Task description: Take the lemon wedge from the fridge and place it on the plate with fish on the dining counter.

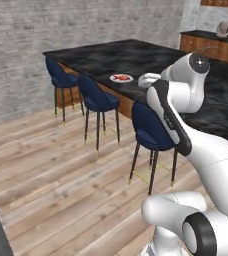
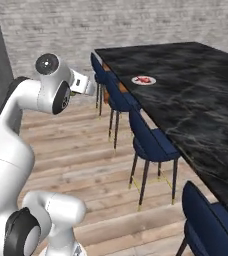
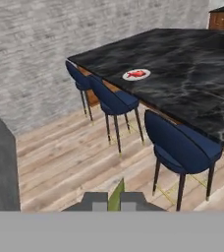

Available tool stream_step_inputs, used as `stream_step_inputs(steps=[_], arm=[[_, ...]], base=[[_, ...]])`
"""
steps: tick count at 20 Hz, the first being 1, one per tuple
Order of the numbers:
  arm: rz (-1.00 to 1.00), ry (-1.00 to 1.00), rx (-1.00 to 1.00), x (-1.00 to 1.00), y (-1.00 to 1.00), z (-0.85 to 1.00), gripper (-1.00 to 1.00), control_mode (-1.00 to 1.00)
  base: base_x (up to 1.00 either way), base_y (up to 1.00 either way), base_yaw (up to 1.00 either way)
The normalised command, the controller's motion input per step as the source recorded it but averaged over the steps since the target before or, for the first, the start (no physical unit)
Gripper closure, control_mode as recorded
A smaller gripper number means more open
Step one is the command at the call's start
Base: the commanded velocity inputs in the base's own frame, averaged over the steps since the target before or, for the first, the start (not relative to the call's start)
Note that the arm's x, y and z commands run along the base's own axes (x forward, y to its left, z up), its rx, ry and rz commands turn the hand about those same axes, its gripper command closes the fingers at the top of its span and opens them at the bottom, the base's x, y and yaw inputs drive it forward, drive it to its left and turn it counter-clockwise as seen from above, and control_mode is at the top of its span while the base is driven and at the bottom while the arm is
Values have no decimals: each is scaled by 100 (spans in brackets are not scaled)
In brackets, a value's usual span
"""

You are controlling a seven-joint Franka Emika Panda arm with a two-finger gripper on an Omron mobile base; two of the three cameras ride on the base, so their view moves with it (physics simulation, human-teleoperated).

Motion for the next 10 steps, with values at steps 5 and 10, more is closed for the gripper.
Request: stream_step_inputs(steps=[5, 10], arm=[[0, 0, 0, 0, 0, 0, 100, 100], [0, 0, 0, 0, 0, 0, 100, 100]], base=[[100, 76, -48], [100, 100, -46]])
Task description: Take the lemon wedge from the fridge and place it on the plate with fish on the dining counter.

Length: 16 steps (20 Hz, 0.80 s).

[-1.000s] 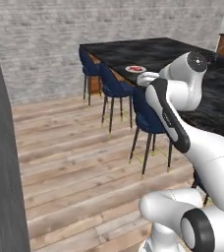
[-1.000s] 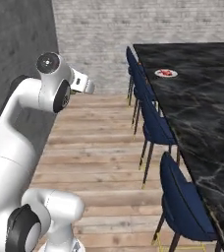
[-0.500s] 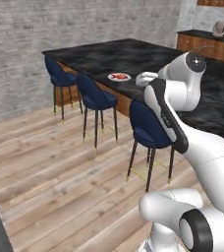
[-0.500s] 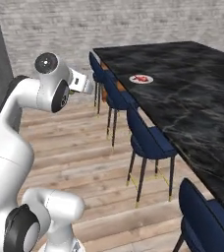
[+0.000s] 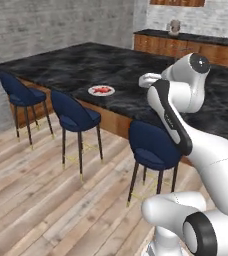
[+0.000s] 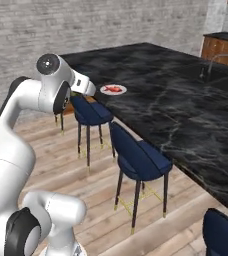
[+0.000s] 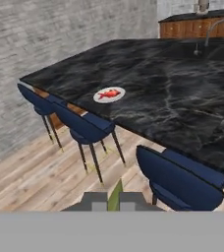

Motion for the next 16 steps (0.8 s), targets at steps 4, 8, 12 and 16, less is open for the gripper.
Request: stream_step_inputs(steps=[4, 8, 12, 16], arm=[[0, 0, 0, 0, 0, 0, 100, 100], [0, 0, 0, 0, 0, 0, 100, 100], [0, 0, 0, 0, 0, 0, 100, 100], [0, 0, 0, 0, 0, 0, 100, 100]], base=[[100, 100, -44], [100, 100, -41], [100, 100, -41], [100, 100, -37]])
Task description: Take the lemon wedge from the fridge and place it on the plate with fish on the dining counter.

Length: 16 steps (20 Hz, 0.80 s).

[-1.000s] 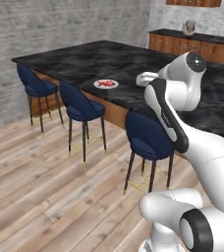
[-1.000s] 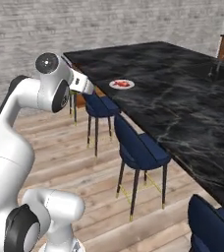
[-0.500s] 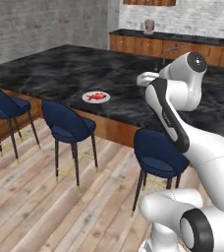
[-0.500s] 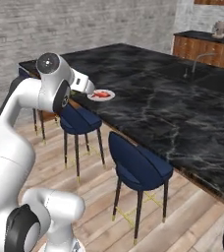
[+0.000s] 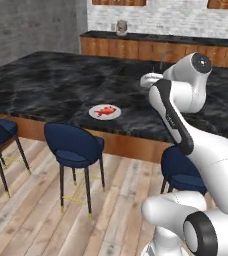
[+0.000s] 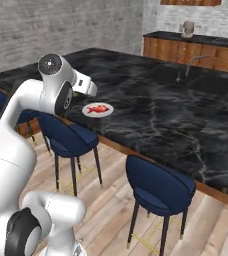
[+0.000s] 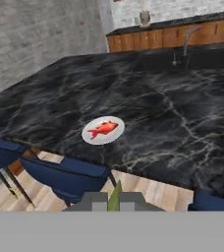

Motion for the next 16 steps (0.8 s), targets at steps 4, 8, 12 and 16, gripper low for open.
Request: stream_step_inputs(steps=[4, 8, 12, 16], arm=[[0, 0, 0, 0, 0, 0, 100, 100], [0, 0, 0, 0, 0, 0, 100, 100], [-23, 24, -9, 50, 50, -22, 100, -100], [-37, 54, -20, 74, 100, -81, 100, -100]], base=[[100, 100, -42], [100, 99, -46], [50, 50, -23], [0, 0, 0]])
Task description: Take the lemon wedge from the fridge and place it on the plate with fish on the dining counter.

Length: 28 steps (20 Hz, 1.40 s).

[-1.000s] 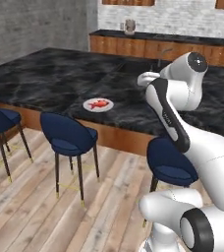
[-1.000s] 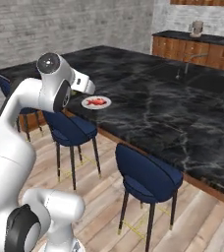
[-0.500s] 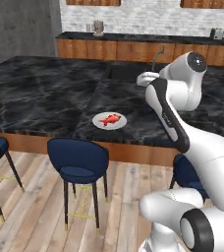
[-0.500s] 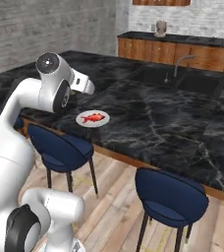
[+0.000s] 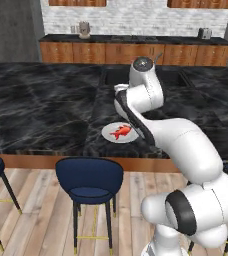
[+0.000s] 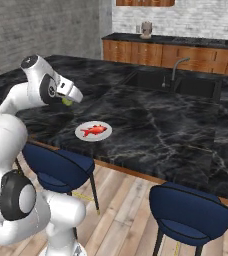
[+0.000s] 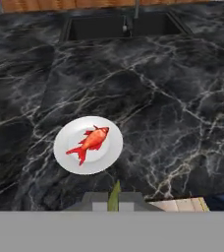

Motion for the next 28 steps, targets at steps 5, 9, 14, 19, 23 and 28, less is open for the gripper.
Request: stream_step_inputs(steps=[5, 9, 14, 19, 23, 28], arm=[[-24, 69, -3, 29, 38, -69, 100, -100], [-1, 9, -1, 79, -12, -15, 100, -100], [4, -1, 0, 73, -66, -54, 100, -100], [5, 0, 20, 53, -57, -62, 100, -100], [0, -1, 11, 37, -7, -24, 100, -100], [0, -9, 12, 30, 0, -59, 100, -100]], base=[[0, 0, 0], [0, 0, 0], [0, 0, 0], [0, 0, 0], [0, 0, 0], [0, 0, 0]])
